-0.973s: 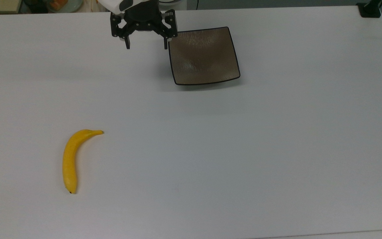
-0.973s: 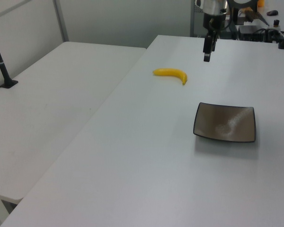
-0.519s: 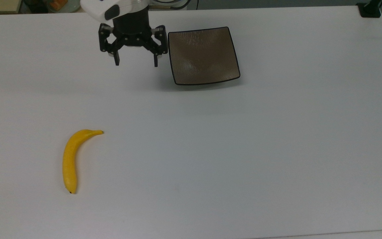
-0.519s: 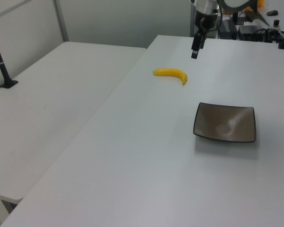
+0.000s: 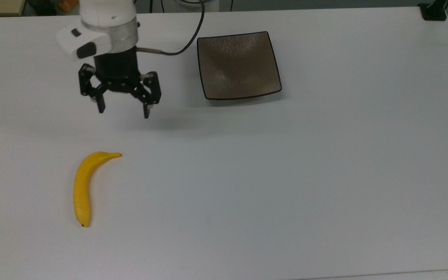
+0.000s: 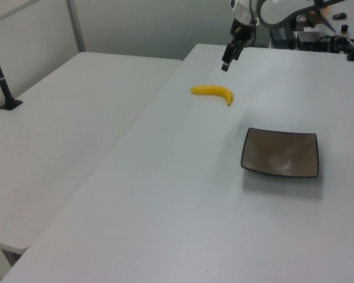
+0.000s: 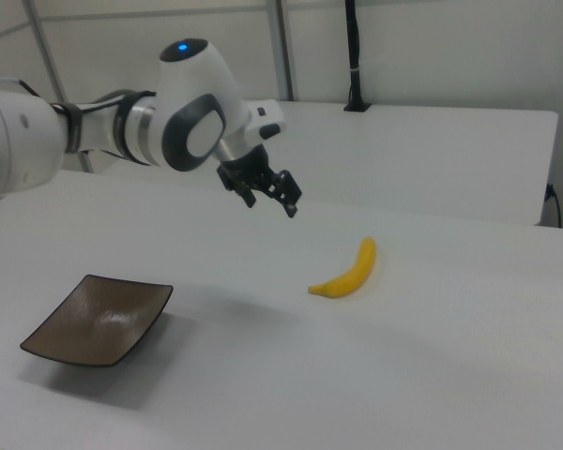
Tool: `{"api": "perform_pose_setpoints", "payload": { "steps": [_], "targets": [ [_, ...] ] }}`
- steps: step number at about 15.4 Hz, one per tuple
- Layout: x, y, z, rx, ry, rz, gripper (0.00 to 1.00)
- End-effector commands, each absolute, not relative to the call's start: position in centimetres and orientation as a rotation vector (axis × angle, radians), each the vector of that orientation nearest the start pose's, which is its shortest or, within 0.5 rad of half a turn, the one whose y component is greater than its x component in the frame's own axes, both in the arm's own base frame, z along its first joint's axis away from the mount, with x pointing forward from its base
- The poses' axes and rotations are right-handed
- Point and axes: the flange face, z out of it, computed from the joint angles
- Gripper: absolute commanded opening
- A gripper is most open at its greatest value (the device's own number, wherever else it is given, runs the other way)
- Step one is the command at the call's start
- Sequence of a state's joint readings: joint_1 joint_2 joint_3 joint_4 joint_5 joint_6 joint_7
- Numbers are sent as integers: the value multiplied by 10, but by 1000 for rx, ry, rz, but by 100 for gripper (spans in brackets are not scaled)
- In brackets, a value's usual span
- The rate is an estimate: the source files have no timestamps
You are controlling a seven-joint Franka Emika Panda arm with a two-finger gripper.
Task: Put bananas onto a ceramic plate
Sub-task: 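Move the open gripper over to the yellow banana and lower it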
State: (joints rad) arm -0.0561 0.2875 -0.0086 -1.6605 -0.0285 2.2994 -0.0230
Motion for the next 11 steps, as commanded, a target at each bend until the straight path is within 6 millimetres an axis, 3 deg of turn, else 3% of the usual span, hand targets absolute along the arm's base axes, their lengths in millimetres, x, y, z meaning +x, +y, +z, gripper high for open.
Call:
{"api": "perform_pose_setpoints", "payload": {
  "steps": [1,5,11],
  "targets": [
    [693,-69,461,-3122,105,-655,100],
    [704,-103,444,-3124,181,-697,100],
    [733,-137,379,-3106,292,-787,100]
  ]
}}
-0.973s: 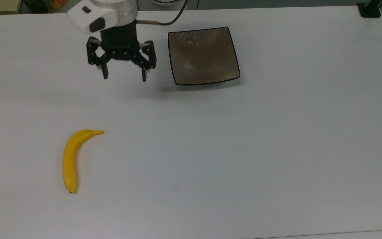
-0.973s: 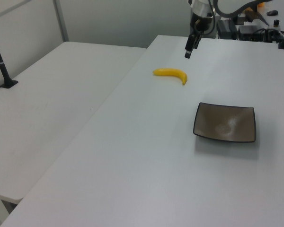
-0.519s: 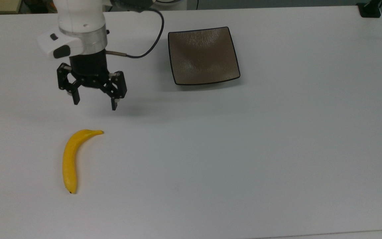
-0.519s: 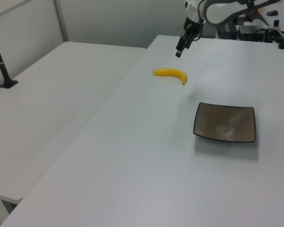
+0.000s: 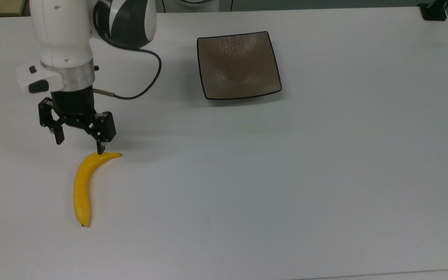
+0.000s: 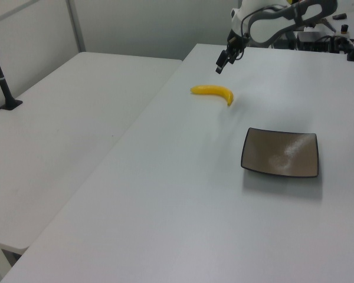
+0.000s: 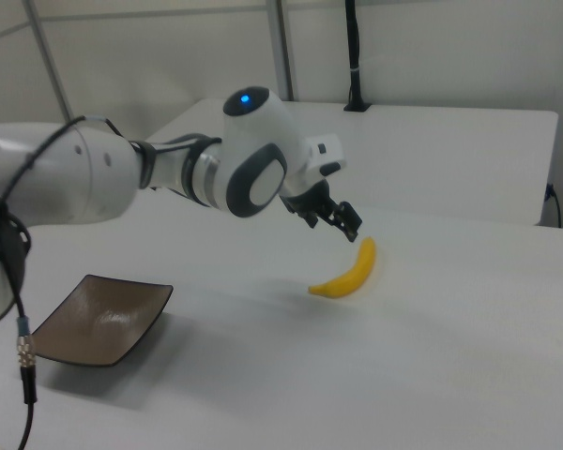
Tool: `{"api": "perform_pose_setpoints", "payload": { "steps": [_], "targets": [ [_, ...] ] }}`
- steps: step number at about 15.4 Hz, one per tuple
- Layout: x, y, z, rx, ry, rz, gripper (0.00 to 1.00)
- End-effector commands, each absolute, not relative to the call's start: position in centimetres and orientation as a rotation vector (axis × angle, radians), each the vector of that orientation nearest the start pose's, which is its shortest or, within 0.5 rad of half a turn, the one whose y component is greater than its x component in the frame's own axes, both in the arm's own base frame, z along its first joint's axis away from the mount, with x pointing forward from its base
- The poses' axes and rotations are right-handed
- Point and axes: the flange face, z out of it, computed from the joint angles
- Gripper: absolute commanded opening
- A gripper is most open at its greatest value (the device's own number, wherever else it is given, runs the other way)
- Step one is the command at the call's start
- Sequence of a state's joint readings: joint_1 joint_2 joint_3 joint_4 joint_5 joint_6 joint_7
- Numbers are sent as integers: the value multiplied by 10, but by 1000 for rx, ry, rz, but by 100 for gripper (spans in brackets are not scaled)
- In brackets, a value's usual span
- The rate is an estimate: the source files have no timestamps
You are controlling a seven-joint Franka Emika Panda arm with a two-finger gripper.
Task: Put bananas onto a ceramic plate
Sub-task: 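Close the gripper around the middle of the yellow banana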
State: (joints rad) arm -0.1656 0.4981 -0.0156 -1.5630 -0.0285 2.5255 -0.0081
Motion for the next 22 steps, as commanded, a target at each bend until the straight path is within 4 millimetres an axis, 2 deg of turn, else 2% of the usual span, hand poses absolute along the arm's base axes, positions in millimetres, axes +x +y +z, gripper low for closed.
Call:
{"api": "perform_pose_setpoints", "payload": {
  "steps": [1,8,11,12,13,14,15,17,20,22],
  "targets": [
    [736,-141,372,-3102,297,-806,100],
    [748,-151,316,-3123,298,-746,100],
    [750,-150,299,-3120,326,-720,99],
    [750,-149,298,-3120,326,-717,81],
    [750,-150,297,-3120,328,-715,51],
    [749,-151,297,-3125,311,-715,26],
    [749,-152,297,-3129,296,-724,12],
    [749,-153,298,-3142,222,-743,11],
    [750,-153,306,-3137,218,-762,11],
    [751,-146,332,-3130,203,-801,12]
  ]
}}
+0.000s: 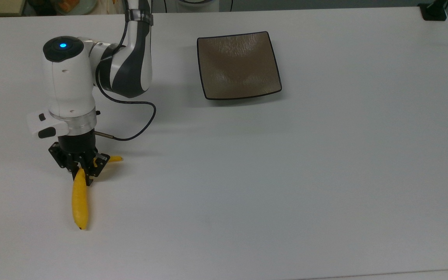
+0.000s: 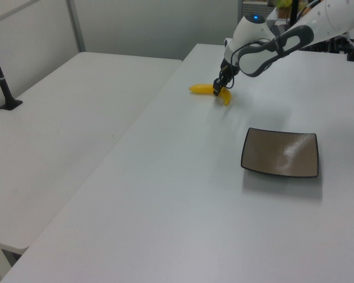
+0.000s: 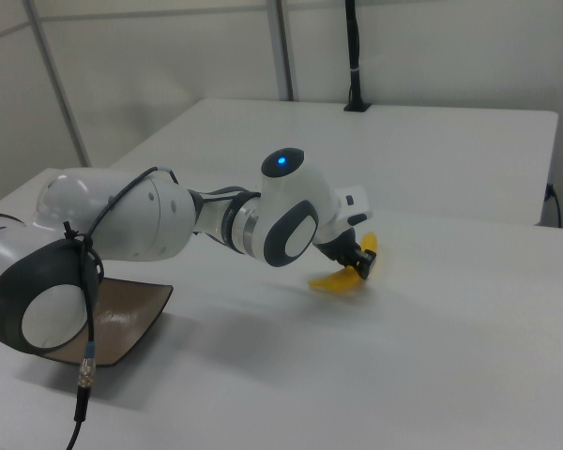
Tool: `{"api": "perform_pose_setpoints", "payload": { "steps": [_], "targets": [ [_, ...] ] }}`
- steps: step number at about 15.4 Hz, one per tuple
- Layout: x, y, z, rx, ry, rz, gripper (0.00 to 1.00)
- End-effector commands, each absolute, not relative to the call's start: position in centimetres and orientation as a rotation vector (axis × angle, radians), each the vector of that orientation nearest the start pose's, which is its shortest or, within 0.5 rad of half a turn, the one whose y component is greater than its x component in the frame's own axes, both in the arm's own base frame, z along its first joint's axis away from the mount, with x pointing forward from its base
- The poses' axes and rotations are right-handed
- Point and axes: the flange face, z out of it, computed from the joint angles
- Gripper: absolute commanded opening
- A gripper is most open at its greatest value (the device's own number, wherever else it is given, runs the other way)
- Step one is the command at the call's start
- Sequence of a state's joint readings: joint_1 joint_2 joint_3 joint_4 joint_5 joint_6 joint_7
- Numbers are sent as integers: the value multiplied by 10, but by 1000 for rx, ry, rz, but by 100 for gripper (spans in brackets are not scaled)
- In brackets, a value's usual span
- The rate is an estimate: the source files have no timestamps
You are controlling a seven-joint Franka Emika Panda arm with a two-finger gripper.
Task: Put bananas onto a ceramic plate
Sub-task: 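Close the gripper around the middle of the yellow banana, then lift the held banana and carry it toward the brown plate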
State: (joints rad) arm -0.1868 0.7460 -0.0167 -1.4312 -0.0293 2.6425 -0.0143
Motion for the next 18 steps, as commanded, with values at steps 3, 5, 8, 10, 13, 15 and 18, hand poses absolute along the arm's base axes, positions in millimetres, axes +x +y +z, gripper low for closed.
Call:
{"api": "perform_pose_setpoints", "payload": {
  "steps": [3,5,8,10,13,15,18],
  "targets": [
    [746,-143,362,-3133,196,-792,14],
    [738,-130,377,-3150,135,-714,14],
    [718,-106,413,-3156,72,-538,14],
    [700,-82,431,-3128,54,-466,14],
    [671,-46,445,-3057,47,-419,14],
    [654,-27,449,-3050,17,-365,14],
    [636,2,457,-3033,-40,-263,14]
  ]
}}
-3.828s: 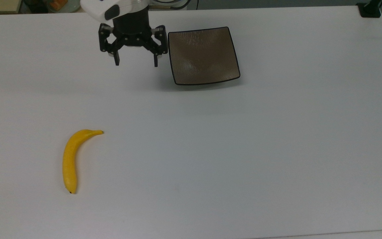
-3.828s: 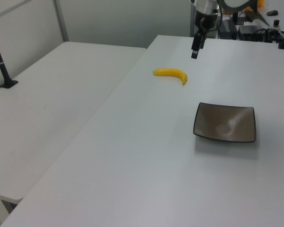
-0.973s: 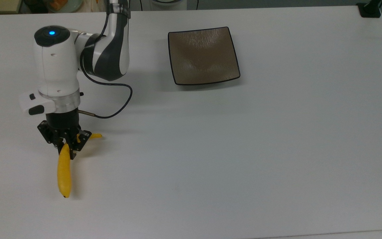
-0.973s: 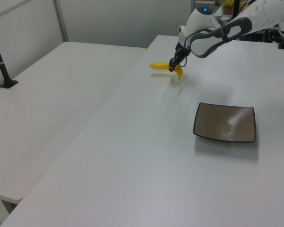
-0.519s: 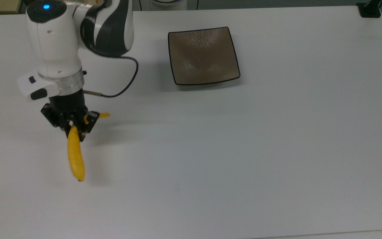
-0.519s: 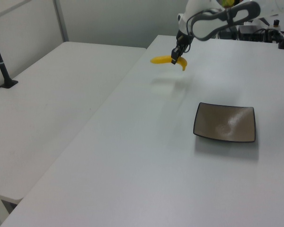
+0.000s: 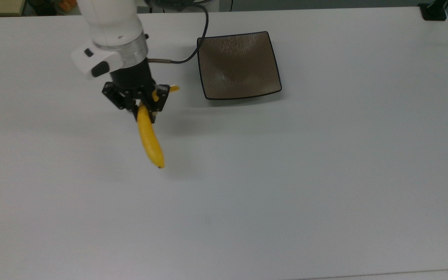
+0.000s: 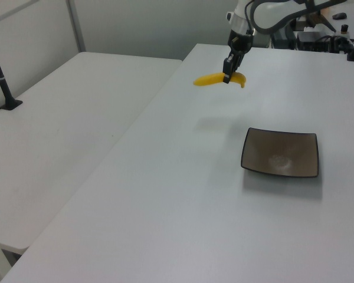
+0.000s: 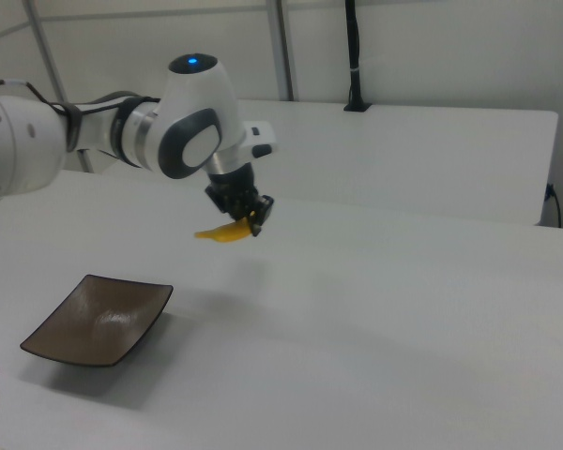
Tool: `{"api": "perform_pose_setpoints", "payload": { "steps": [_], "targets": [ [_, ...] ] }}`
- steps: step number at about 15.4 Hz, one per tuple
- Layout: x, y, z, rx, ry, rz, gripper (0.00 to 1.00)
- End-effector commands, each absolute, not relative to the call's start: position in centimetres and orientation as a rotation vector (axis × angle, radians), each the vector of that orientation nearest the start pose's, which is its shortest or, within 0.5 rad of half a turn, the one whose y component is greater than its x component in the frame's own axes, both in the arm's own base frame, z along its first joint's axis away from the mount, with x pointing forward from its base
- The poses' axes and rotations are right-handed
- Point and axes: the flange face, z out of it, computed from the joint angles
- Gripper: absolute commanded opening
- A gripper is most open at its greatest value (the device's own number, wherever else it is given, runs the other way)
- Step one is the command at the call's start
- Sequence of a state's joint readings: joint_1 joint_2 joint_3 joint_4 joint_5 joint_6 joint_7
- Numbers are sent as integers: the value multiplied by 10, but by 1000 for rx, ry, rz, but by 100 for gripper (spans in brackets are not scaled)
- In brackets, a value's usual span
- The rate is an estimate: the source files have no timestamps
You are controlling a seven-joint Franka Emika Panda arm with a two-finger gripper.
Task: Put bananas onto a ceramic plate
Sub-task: 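Lift the held banana and carry it toward the brown plate, then lower the banana onto the brown plate and open the gripper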
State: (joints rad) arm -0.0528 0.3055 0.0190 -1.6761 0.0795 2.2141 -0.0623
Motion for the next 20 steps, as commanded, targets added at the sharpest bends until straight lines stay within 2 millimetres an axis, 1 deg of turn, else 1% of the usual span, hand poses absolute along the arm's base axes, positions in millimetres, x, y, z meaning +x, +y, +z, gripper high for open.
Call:
{"api": "perform_pose_setpoints", "payload": {
  "steps": [1,3,5,8,9,10,11,12,13,14,15,17,19,20],
  "targets": [
    [630,14,458,-3026,-66,-238,14],
    [612,31,460,-3022,-112,-204,14],
    [592,53,461,-3020,-182,-139,14],
    [568,75,464,-3019,-247,-63,14],
    [556,88,465,-3018,-288,-33,14],
    [548,98,467,-3017,-318,-6,14],
    [539,107,466,-3015,-347,44,17],
    [531,115,463,-3014,-377,90,29],
    [528,118,461,-3014,-391,118,54],
    [524,122,457,-3015,-405,151,92],
    [522,128,458,-3016,-422,164,100],
    [522,128,468,-3018,-408,144,100],
    [525,127,473,-3018,-404,128,100],
    [526,127,473,-3019,-404,125,100]
  ]
}}
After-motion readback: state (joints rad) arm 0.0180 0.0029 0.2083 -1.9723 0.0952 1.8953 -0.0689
